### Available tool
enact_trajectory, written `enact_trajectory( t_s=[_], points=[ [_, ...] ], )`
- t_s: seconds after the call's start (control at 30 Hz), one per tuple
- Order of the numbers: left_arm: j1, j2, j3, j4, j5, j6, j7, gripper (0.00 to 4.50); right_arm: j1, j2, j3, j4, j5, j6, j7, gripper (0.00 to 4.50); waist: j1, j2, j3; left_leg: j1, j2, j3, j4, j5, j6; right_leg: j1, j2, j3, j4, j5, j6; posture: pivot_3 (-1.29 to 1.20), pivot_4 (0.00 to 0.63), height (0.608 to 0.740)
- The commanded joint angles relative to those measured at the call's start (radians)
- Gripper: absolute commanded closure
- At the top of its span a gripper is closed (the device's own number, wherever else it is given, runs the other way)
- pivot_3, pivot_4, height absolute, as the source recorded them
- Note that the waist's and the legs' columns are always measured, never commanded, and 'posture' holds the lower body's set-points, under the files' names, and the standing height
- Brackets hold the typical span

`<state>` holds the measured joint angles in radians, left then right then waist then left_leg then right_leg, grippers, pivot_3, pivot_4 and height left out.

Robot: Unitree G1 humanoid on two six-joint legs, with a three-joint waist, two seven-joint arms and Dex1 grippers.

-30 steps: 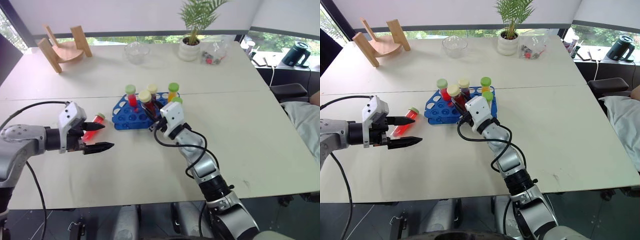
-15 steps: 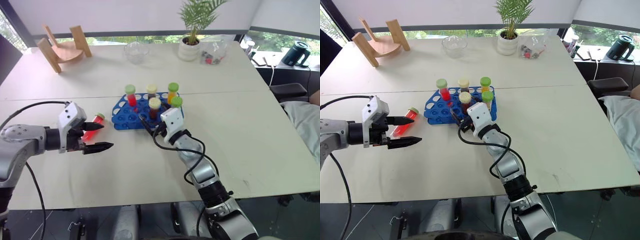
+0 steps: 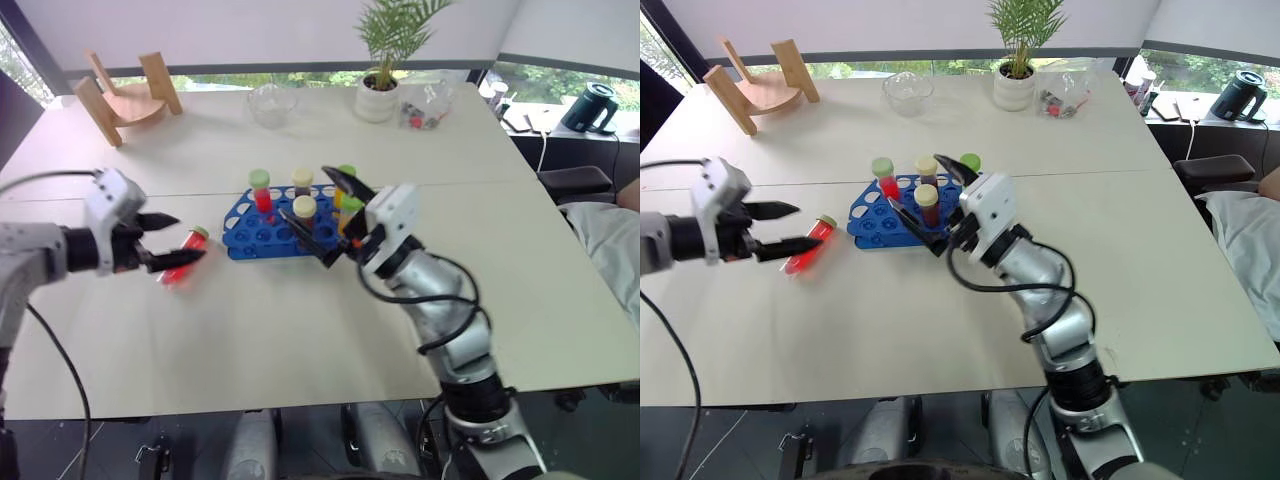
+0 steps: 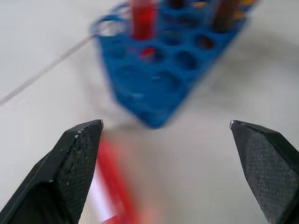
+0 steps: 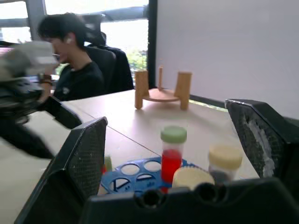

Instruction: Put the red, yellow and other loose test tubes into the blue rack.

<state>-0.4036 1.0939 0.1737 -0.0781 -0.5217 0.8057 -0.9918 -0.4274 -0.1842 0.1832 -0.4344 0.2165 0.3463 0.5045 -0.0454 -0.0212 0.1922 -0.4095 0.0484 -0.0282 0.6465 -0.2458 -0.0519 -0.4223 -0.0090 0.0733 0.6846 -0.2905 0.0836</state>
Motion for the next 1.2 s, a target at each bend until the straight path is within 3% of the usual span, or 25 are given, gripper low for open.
enact_trajectory(
  t_s=[0.03, 0.23, 0.3, 0.4, 0.67, 0.9, 1.0, 1.17, 1.2],
  points=[
    [-0.194, 0.076, -0.130, 0.118, 0.104, 0.076, -0.016, 0.00, -0.092, -0.082, -0.085, -0.112, 0.225, 0.209, 0.103, 0.03, 0.003, 0.000, 0.000, 0.000, 0.000, 0.000, 0.000, 0.000, 0.000, 0.000, 0.000, 0.000, 0.000, 0.000, 0.000, 0.00, 0.150, 0.740],
    [-0.595, 0.052, -0.571, 0.382, 0.361, 0.111, -0.305, 0.00, -0.207, -0.320, -0.109, -0.143, 0.518, 0.487, 0.337, 0.03, 0.009, 0.000, 0.000, 0.000, -0.001, 0.000, 0.000, 0.000, 0.000, 0.002, -0.001, -0.001, -0.001, 0.000, 0.000, 0.00, 0.150, 0.740],
    [-0.719, -0.028, -0.689, 0.540, 0.438, 0.139, -0.377, 0.00, -0.219, -0.386, -0.089, -0.160, 0.550, 0.508, 0.405, 0.03, 0.007, 0.000, 0.000, -0.001, -0.001, 0.000, -0.001, -0.001, 0.001, 0.002, 0.000, -0.001, -0.002, -0.001, 0.000, 0.00, 0.150, 0.740],
    [-0.864, -0.152, -0.804, 0.795, 0.530, 0.147, -0.476, 0.00, -0.229, -0.401, -0.079, -0.188, 0.590, 0.518, 0.414, 0.03, 0.003, -0.001, 0.001, -0.002, -0.001, -0.002, 0.000, -0.001, 0.002, 0.001, 0.001, -0.002, -0.002, -0.001, 0.000, 0.00, 0.150, 0.740],
    [-1.001, -0.355, -0.883, 1.233, 0.747, -0.078, -0.472, 0.00, -0.169, -0.354, -0.072, -0.247, 0.565, 0.498, 0.273, 0.03, -0.013, -0.001, 0.001, -0.008, -0.001, -0.002, 0.001, -0.003, 0.005, -0.005, 0.000, -0.002, -0.001, -0.001, 0.000, 0.00, 0.150, 0.740],
    [-0.998, -0.440, -0.843, 1.368, 0.814, -0.108, -0.466, 0.00, -0.118, -0.315, -0.077, -0.279, 0.543, 0.490, 0.149, 0.03, 0.001, -0.001, 0.001, -0.011, -0.001, -0.003, 0.003, -0.003, 0.005, -0.006, 0.000, -0.003, -0.001, -0.001, 0.001, 0.00, 0.150, 0.740],
    [-0.975, -0.450, -0.819, 1.385, 0.832, -0.122, -0.434, 0.77, -0.113, -0.305, -0.076, -0.283, 0.534, 0.482, 0.115, 0.00, 0.002, -0.001, 0.001, -0.012, -0.001, -0.003, 0.003, -0.003, 0.005, -0.007, -0.001, -0.004, -0.001, -0.001, 0.001, 0.00, 0.150, 0.740],
    [-0.937, -0.464, -0.777, 1.392, 0.847, -0.132, -0.410, 3.34, -0.110, -0.314, -0.079, -0.275, 0.531, 0.471, 0.100, 0.00, 0.002, -0.001, 0.001, -0.012, -0.001, -0.004, 0.004, -0.003, 0.005, -0.006, -0.001, -0.004, -0.001, -0.001, 0.001, 0.00, 0.150, 0.740],
    [-0.930, -0.469, -0.769, 1.390, 0.849, -0.133, -0.406, 3.64, -0.108, -0.319, -0.077, -0.270, 0.527, 0.466, 0.104, 0.00, 0.002, -0.001, 0.001, -0.011, -0.001, -0.004, 0.004, -0.003, 0.005, -0.006, -0.001, -0.004, -0.001, -0.001, 0.001, 0.00, 0.150, 0.740]
  ],
)
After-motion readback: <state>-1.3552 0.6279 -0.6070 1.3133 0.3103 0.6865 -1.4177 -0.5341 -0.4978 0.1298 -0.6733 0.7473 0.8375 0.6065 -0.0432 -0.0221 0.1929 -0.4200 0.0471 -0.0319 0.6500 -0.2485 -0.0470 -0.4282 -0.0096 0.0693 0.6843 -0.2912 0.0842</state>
